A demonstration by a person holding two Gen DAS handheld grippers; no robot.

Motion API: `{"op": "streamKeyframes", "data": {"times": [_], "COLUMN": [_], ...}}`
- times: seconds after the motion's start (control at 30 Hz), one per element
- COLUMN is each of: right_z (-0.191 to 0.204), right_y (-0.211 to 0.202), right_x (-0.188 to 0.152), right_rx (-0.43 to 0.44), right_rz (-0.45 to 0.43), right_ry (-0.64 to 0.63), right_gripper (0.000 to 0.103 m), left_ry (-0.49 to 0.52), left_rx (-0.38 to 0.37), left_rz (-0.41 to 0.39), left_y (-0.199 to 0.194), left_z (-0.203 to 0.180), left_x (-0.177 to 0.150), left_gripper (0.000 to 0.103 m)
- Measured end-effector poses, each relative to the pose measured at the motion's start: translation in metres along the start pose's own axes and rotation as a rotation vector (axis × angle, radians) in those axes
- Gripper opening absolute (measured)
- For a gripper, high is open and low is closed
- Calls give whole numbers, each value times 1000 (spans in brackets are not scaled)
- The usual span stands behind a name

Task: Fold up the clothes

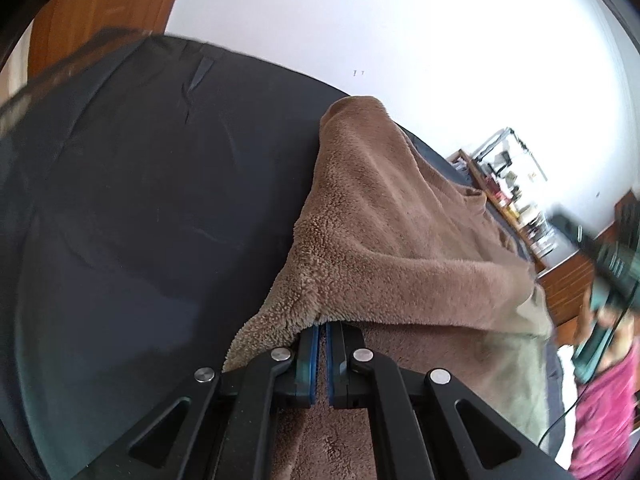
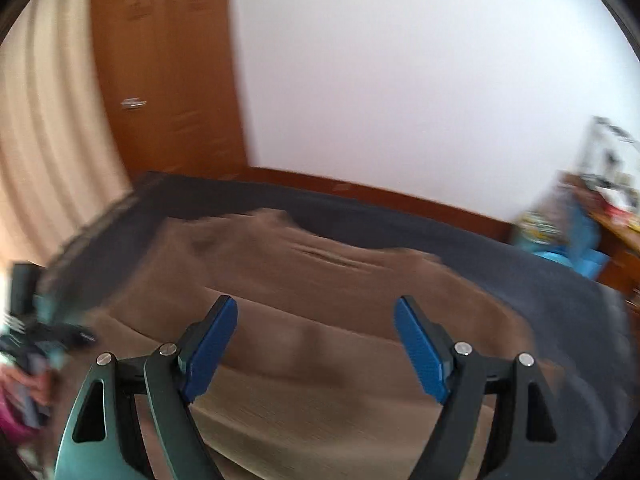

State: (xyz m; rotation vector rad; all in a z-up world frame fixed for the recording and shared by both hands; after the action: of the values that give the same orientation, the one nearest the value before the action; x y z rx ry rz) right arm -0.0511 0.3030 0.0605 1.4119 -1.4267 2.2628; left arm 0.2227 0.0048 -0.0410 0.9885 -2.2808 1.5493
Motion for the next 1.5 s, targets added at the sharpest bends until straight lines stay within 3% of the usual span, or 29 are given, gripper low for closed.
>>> {"op": "streamKeyframes", "data": {"times": [0.2,0.4,0.43,0.5,0.53,0.57,0.7,0.97,1.13,1.2,1.23,1.27,1.3,1.37,1.5], "right_z": [70,94,96,100,101,104,126,179,186,175,169,163,155,143,134], "right_y": [90,152,157,165,168,170,164,181,206,203,201,199,193,174,148], "right_x": [31,24,22,18,16,16,41,81,75,71,68,67,66,64,42], "right_rx": [217,315,319,350,372,391,438,391,301,279,268,254,236,228,212], "right_rz": [117,248,268,299,313,315,228,117,139,151,157,157,143,113,138], "right_ry": [-39,-13,-18,-25,-27,-34,-96,-188,-239,-221,-213,-203,-191,-167,-182], "right_gripper": [78,76,72,51,26,9,8,6,6,15,38,70,81,84,84], "left_ry": [-5,6,2,-6,-9,-12,-23,-34,-38,-50,-51,-48,-47,-44,-54], "left_rx": [-15,-7,-9,-12,-10,-8,-6,-7,-20,-28,-26,-22,-18,-12,-8], "left_rz": [6,5,6,8,9,9,7,4,1,5,4,3,2,0,2], "left_y": [5,9,10,11,12,13,16,16,19,20,21,21,21,22,18], "left_z": [-3,-6,-6,-6,-7,-8,-12,-6,-6,-6,-7,-8,-9,-11,-9], "left_x": [2,2,2,2,2,2,2,3,3,4,3,3,3,2,-5], "left_gripper": [2,2,2,2,2,2,2,2,2,2,2,2,2,2,2]}}
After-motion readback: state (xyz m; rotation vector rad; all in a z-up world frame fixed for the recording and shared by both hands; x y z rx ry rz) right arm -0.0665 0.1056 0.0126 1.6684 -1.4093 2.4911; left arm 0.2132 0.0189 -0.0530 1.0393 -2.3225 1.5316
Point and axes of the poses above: each gripper's, at about its wrist camera, not at the fingertips, and y roughly the way its jaws point, z to its left, x to its top, the point moved 5 cm from there along y, roughly the way its jaws point, and after that the axes turned 5 degrees about x, right-handed, at the moved point
